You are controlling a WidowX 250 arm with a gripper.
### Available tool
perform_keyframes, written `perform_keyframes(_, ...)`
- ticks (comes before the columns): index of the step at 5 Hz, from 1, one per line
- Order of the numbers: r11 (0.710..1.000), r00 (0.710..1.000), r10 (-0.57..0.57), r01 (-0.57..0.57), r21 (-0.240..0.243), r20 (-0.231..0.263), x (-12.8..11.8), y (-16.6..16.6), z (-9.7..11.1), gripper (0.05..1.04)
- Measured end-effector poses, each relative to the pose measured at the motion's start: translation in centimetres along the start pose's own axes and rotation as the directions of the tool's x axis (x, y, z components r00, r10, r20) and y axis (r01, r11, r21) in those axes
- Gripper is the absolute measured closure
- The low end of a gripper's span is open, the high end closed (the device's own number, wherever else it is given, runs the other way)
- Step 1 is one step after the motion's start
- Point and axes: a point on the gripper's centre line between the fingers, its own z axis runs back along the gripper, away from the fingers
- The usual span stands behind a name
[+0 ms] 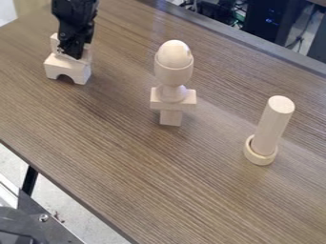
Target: Place rectangle block on top of the arch
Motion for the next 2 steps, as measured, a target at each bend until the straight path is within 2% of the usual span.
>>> perform_keyframes(2, 1.0, 1.0, 0.026, -0.026, 0.009, -0.009, 0.58, 0.12, -0.06, 0.814)
